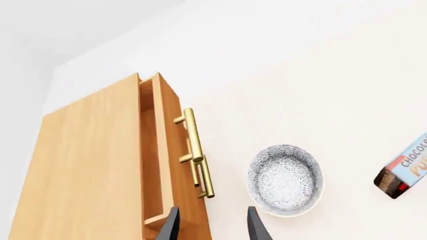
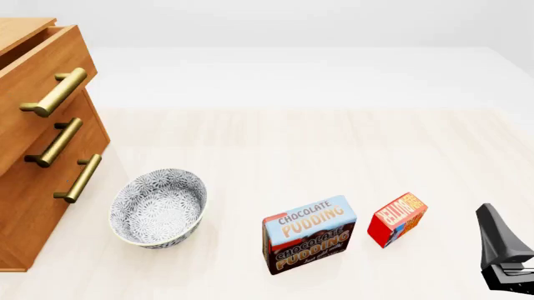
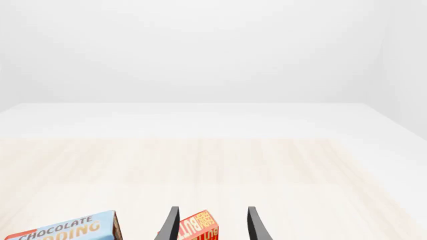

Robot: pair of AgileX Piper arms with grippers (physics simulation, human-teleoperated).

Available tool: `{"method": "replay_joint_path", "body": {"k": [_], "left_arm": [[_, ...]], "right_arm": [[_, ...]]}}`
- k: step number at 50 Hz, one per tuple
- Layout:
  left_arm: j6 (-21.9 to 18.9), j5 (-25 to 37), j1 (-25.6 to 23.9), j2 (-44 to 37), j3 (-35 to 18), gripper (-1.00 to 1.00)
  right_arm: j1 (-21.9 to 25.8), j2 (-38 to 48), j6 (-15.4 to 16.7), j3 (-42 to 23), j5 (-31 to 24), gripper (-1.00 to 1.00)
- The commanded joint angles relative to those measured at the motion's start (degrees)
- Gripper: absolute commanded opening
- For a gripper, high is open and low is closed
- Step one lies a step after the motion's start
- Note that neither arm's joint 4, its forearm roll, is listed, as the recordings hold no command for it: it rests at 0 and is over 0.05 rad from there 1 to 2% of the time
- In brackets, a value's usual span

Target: Put the butter at the back in the top drawer of the cabinet and close it.

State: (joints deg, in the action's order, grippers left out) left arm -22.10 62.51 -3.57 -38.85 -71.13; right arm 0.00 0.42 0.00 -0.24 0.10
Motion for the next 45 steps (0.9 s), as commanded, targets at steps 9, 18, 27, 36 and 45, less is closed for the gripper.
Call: {"method": "replay_joint_path", "body": {"k": [9, 18, 27, 36, 45], "left_arm": [[15.13, 4.96, -2.76, -10.97, -9.67, 1.00], [16.96, 6.01, -2.65, -12.62, -10.96, 1.00], [20.25, 7.32, -3.29, -14.80, -12.96, 1.00], [20.97, 7.35, -2.45, -15.80, -12.97, 1.00], [23.00, 7.37, -2.90, -17.54, -12.80, 1.00]], "right_arm": [[0.00, 0.00, 0.00, 0.00, 0.00, 1.00], [0.00, 0.00, 0.00, 0.00, 0.00, 1.00], [0.00, 0.00, 0.00, 0.00, 0.00, 1.00], [0.00, 0.00, 0.00, 0.00, 0.00, 1.00], [0.00, 0.00, 0.00, 0.00, 0.00, 1.00]]}}
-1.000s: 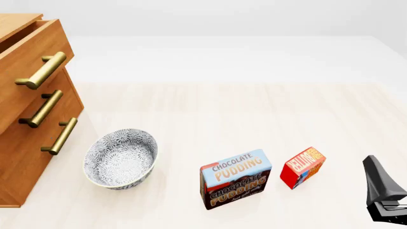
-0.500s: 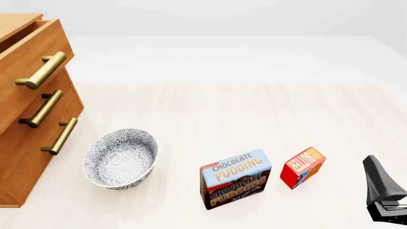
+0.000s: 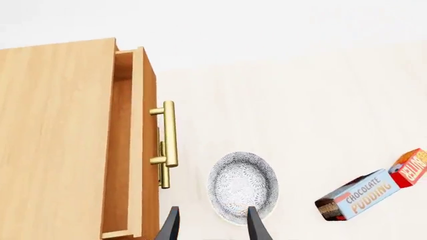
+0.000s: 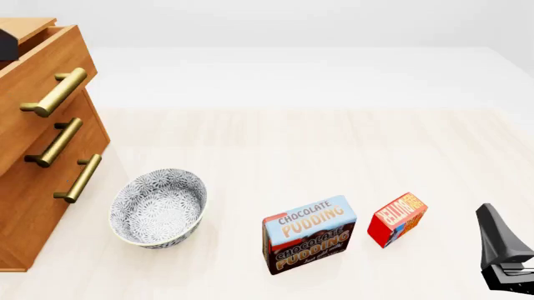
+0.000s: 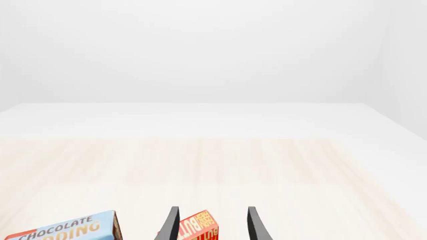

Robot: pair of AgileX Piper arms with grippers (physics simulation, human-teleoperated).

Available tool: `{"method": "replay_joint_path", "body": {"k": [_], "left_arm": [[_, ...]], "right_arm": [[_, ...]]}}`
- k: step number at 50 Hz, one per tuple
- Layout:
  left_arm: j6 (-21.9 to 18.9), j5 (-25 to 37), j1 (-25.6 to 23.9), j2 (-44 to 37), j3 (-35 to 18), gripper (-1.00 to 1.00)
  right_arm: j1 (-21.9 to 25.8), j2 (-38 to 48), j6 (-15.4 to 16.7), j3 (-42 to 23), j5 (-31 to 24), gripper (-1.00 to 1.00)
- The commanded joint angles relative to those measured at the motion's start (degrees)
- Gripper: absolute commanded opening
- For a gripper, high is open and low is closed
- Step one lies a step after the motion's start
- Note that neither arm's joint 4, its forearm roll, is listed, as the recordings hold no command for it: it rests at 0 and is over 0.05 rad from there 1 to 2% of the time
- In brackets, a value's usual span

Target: Put the butter at the back in the top drawer of the cabinet and close it.

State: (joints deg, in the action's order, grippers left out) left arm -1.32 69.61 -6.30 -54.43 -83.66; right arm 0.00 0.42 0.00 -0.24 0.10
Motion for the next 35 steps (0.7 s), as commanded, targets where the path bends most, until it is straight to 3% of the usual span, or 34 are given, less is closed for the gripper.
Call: {"method": "replay_joint_path", "body": {"k": [1, 35], "left_arm": [[2.01, 0.28, 0.49, -1.92, -0.47, 1.00], [-0.48, 0.29, 6.55, -4.68, -3.41, 1.00]], "right_arm": [[0.00, 0.00, 0.00, 0.00, 0.00, 1.00], [0.00, 0.00, 0.00, 0.00, 0.00, 1.00]]}}
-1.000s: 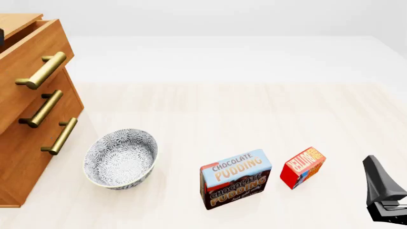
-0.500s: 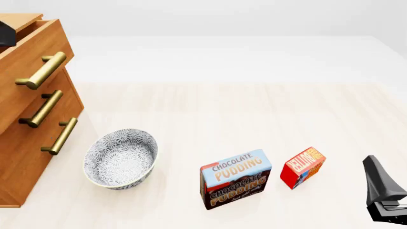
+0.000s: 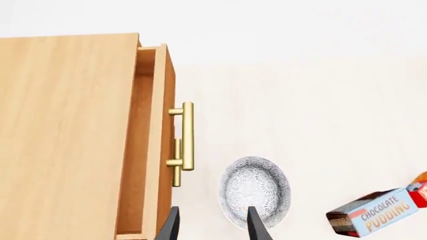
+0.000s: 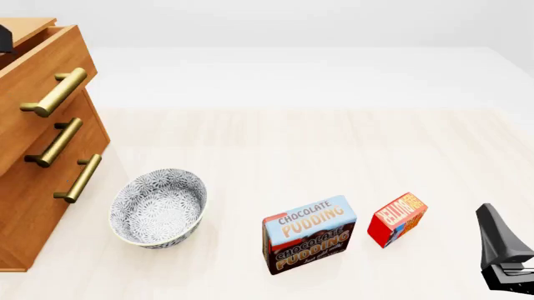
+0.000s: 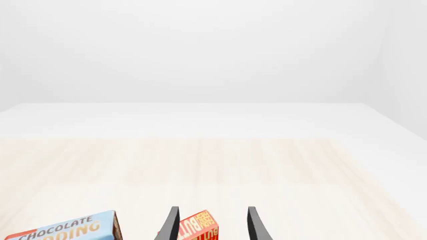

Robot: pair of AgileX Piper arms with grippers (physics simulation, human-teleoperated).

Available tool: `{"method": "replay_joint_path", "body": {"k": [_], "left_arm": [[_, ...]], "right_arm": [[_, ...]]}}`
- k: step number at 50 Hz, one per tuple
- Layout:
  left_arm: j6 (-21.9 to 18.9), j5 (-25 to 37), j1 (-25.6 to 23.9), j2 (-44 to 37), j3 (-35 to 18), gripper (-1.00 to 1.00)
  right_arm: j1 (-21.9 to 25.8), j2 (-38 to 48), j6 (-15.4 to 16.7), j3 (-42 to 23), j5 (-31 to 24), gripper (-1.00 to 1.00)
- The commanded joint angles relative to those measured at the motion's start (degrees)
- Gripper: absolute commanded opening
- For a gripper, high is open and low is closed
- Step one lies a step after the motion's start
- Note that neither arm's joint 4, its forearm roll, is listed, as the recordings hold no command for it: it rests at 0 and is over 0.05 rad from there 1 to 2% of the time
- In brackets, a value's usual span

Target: Put the butter at the back in the top drawer of the cabinet and close it.

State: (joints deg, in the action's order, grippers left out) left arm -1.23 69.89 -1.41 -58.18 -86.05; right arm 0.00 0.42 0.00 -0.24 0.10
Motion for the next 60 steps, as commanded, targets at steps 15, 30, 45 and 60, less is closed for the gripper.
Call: {"method": "replay_joint_path", "body": {"k": [15, 30, 45, 60], "left_arm": [[-1.88, 0.01, 4.51, -1.85, -1.19, 1.00], [-0.14, 0.01, 5.21, -4.41, -4.64, 1.00], [-0.18, 0.01, 7.07, -6.38, -6.57, 1.00], [-1.24, 0.01, 9.54, -7.34, -7.48, 1.00]], "right_arm": [[0.00, 0.00, 0.00, 0.00, 0.00, 1.00], [0.00, 0.00, 0.00, 0.00, 0.00, 1.00], [0.00, 0.00, 0.00, 0.00, 0.00, 1.00], [0.00, 0.00, 0.00, 0.00, 0.00, 1.00]]}}
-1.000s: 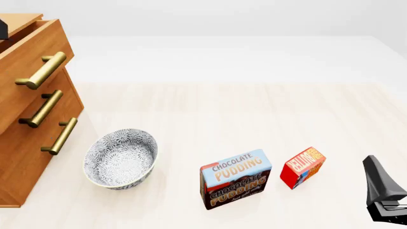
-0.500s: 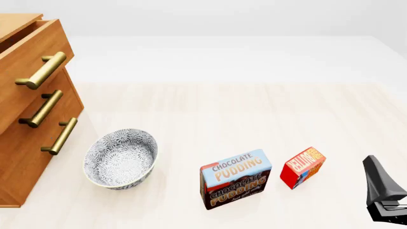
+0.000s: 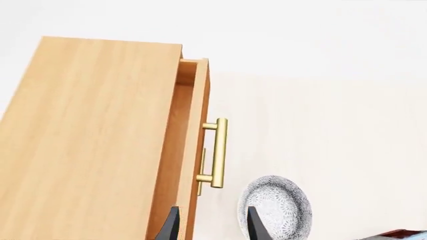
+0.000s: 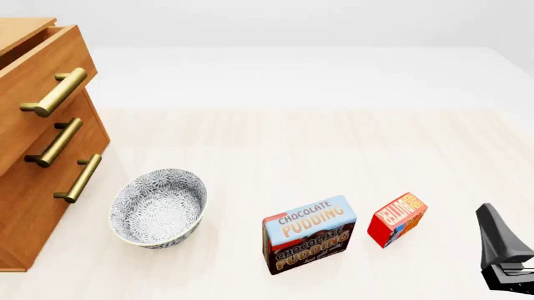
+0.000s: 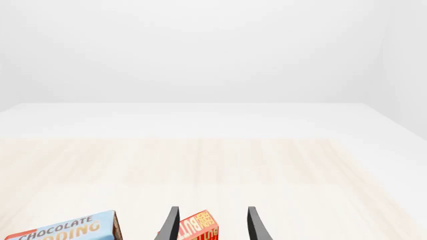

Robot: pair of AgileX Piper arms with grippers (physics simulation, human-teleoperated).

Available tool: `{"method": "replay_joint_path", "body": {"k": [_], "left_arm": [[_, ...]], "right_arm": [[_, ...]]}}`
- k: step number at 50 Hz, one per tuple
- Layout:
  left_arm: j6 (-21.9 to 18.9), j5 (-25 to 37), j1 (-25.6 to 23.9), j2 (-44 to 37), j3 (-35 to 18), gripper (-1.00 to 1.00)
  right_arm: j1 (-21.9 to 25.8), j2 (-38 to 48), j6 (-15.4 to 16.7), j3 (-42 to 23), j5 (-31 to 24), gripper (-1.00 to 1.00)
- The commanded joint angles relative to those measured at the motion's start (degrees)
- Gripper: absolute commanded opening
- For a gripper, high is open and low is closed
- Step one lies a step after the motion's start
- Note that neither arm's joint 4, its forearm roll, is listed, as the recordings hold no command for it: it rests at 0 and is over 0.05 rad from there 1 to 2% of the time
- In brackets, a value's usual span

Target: Put the butter at the back in the top drawer of the cabinet and close it.

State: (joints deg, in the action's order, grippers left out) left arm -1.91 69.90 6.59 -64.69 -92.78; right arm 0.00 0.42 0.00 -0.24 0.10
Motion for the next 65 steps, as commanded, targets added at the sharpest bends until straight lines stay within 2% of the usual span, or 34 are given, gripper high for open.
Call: {"method": "replay_joint_path", "body": {"k": [1, 65], "left_arm": [[-0.60, 0.00, 1.56, -0.92, -0.69, 1.00], [-1.48, -0.16, 4.34, -7.53, -2.29, 1.00]], "right_arm": [[0.00, 0.00, 0.00, 0.00, 0.00, 1.00], [0.00, 0.00, 0.00, 0.00, 0.00, 1.00]]}}
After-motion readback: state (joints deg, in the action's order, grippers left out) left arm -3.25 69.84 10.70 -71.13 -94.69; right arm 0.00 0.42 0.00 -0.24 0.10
